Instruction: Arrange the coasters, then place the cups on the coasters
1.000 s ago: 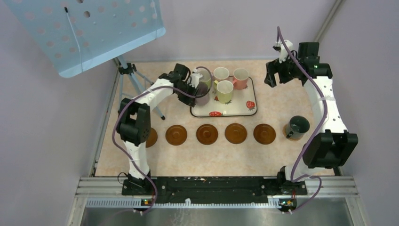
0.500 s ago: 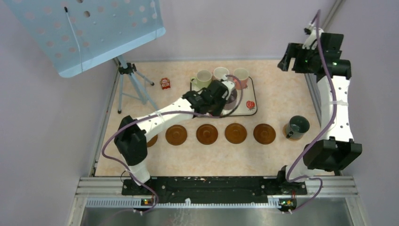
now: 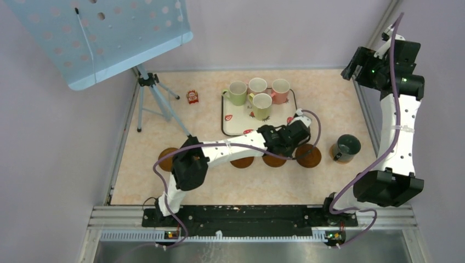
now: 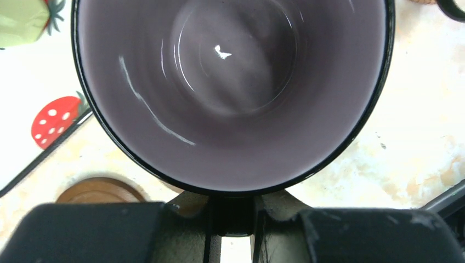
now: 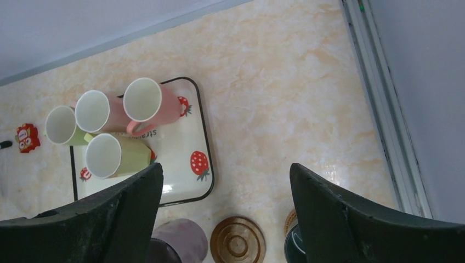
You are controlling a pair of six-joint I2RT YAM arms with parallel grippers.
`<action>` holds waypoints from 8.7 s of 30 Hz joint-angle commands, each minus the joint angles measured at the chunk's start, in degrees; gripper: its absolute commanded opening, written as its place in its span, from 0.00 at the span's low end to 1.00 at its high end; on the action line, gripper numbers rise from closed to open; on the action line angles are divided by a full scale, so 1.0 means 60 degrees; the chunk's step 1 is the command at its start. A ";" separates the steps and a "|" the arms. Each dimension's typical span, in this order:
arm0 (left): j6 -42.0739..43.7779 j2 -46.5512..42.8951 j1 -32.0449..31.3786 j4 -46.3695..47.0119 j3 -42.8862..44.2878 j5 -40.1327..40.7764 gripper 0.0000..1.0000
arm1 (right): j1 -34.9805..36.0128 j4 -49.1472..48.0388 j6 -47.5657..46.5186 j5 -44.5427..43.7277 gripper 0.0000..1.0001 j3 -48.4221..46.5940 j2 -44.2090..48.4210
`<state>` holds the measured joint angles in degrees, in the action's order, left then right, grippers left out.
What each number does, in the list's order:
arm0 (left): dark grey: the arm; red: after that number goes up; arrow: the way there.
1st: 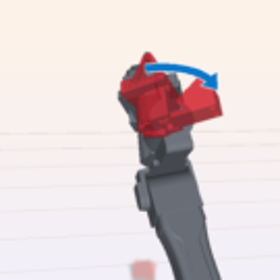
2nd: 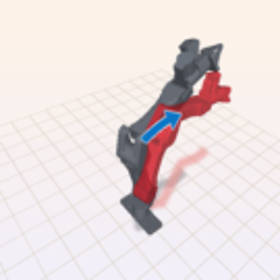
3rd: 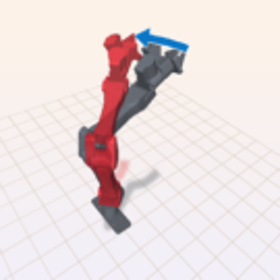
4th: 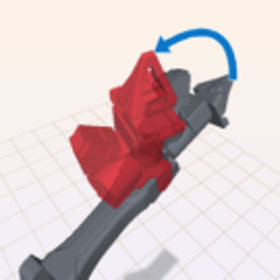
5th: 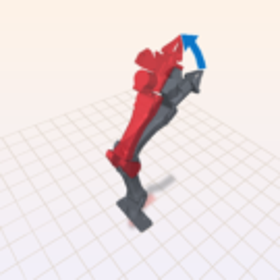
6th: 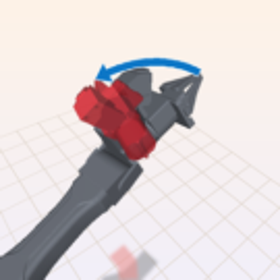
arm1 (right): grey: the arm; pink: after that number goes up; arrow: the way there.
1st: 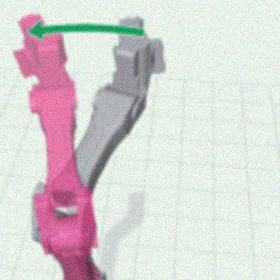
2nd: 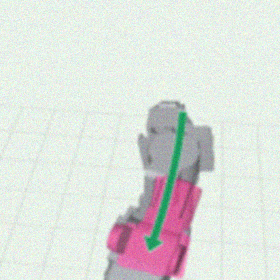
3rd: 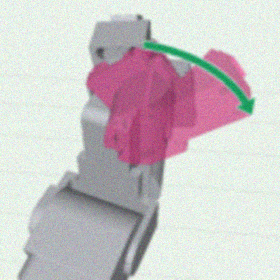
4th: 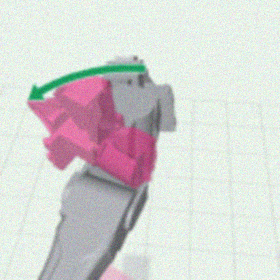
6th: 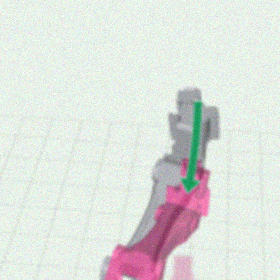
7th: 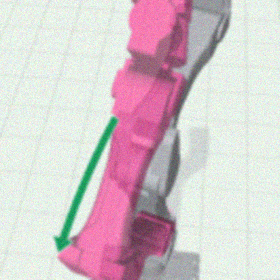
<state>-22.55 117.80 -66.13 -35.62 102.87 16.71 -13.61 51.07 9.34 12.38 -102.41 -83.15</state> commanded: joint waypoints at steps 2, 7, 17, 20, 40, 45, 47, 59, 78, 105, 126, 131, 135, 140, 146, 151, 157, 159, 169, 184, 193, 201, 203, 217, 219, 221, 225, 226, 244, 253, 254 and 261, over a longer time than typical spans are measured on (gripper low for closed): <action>-0.0778 0.0241 -0.0725 0.0678 0.0910 0.0854 0.00 | -0.0166 0.0256 0.0370 -0.0728 0.89 -0.0678 0.0255; -0.0954 0.0821 -0.0976 0.0998 0.1192 0.1123 0.00 | -0.0176 0.0779 0.0485 -0.0924 0.90 -0.1194 0.0107; -0.1355 0.1536 -0.1085 0.1339 0.1494 0.1325 0.00 | -0.0178 0.0685 0.0499 -0.0547 0.90 -0.0947 0.0198; -0.1265 0.1711 -0.1094 0.1426 0.1728 0.1364 0.00 | -0.0174 0.0636 0.0471 -0.0479 0.90 -0.0844 0.0270; -0.1613 0.2322 -0.1089 0.1473 0.1962 0.0648 0.04 | -0.0171 0.0547 0.0562 -0.0462 0.90 -0.0341 0.0582; -0.1692 0.2379 -0.1079 0.1482 0.1966 0.0452 0.04 | -0.0179 0.0544 0.0558 -0.0435 0.90 -0.0291 0.0626; -0.1723 0.2408 -0.1081 0.1472 0.1957 0.0370 0.05 | -0.0172 0.0556 0.0564 -0.0412 0.90 -0.0252 0.0631; -0.1888 0.2442 -0.1093 0.1410 0.1871 0.0046 0.14 | -0.0159 0.0512 0.0603 -0.0306 0.90 -0.0103 0.0695; -0.1823 0.2246 -0.1093 0.1439 0.1607 -0.0111 0.57 | -0.0178 0.0484 0.0631 -0.0179 0.90 -0.0036 0.0786; 0.1553 -0.2098 0.0276 0.2955 -0.1730 -0.2236 0.99 | -0.0177 0.0303 0.0285 0.1366 0.96 -0.0580 0.0437; 0.9492 -0.1008 0.8215 0.0117 0.0153 -0.7661 0.96 | -0.0178 0.0461 -0.0128 0.3158 0.96 -0.0612 -0.0538; 1.1568 0.0622 0.9005 -0.1440 0.2399 -0.8041 0.92 | -0.0175 0.0357 -0.0711 0.4313 0.97 -0.0540 -0.0529; 1.2616 0.1220 0.9058 -0.1242 0.2577 -0.8142 0.90 | -0.0168 0.0325 -0.0725 0.4421 0.97 -0.0508 -0.0558; 1.3201 0.2085 0.9058 -0.1013 0.3047 -0.8337 0.88 | -0.0178 0.0338 -0.0824 0.4233 0.97 -0.0543 -0.0581; 1.3452 0.3096 0.8899 -0.0994 0.4158 -0.8527 0.85 | -0.0171 0.0323 -0.0866 0.4090 0.97 -0.0491 -0.0585; 1.3764 0.3242 0.8630 -0.0981 0.4089 -0.8477 0.73 | -0.0178 0.0312 -0.0891 0.4008 0.97 -0.0471 -0.0613; 1.3192 0.2971 0.8506 -0.0604 0.3702 -0.8658 0.57 | -0.0171 0.0349 -0.0963 0.3942 0.97 -0.0455 -0.0570; 1.3066 0.2871 0.8471 -0.0508 0.3517 -0.8625 0.53 | -0.0179 0.0343 -0.0979 0.3942 0.97 -0.0438 -0.0566; 1.2569 0.2678 0.8387 -0.0771 0.3230 -0.8492 0.37 | -0.0173 0.0349 -0.0972 0.3942 0.97 -0.0450 -0.0533; 0.7989 -0.0011 0.8375 0.0771 0.1105 -0.7683 0.00 | -0.0171 0.0622 -0.0835 0.3942 0.97 -0.0774 -0.0320; 0.4217 -0.3304 0.7794 0.1586 -0.1970 -0.6570 0.00 | -0.0173 0.1091 -0.0463 0.3178 0.97 -0.0905 0.0087; 0.1854 -0.5861 0.5078 0.2444 -0.4640 -0.3455 0.00 | -0.0178 0.1595 0.0388 0.1204 0.97 -0.0919 0.0516; 0.1542 -0.6322 0.4041 0.2748 -0.5179 -0.2522 0.00 | -0.0178 0.1703 0.0522 0.0881 0.97 -0.0907 0.0625; 0.0906 -0.5025 0.0547 0.4409 -0.5918 -0.0161 0.00 | -0.0179 0.1553 0.0840 0.0754 0.98 -0.0463 0.1141; 0.0871 -0.4756 0.0406 0.4621 -0.5937 -0.0050 0.00 | -0.0171 0.1538 0.0814 0.0723 0.98 -0.0473 0.1162; 0.0706 -0.4459 0.0338 0.4731 -0.5875 0.0061 0.00 | -0.0177 0.1531 0.0808 0.0719 0.98 -0.0460 0.1200; 0.0442 -0.3939 0.0249 0.4911 -0.5690 0.0192 0.00 | -0.0170 0.1503 0.0819 0.0752 0.98 -0.0375 0.1249; 0.0408 -0.3823 0.0228 0.4980 -0.5646 0.0233 0.00 | -0.0178 0.1487 0.0838 0.0762 0.98 -0.0335 0.1267; -0.0277 -0.2513 0.0054 0.5172 -0.5092 -0.0061 0.00 | -0.0175 0.1355 0.0942 0.0822 0.98 -0.0066 0.1421; -0.0405 -0.2699 -0.0262 0.4956 -0.5223 0.0356 0.00 | -0.0178 0.1318 0.0975 0.0950 0.98 0.0031 0.1458; -0.0362 -0.2688 -0.0282 0.4968 -0.5238 0.0400 0.00 | -0.0177 0.1310 0.0966 0.0967 0.98 0.0032 0.1473; -0.0252 -0.2635 -0.0287 0.4749 -0.5306 0.0800 0.04 | -0.0179 0.1347 0.0893 0.0998 0.98 0.0074 0.1580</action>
<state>-24.10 103.18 -67.72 -10.74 69.23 17.54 -14.04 60.86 14.20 17.72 -102.45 -76.09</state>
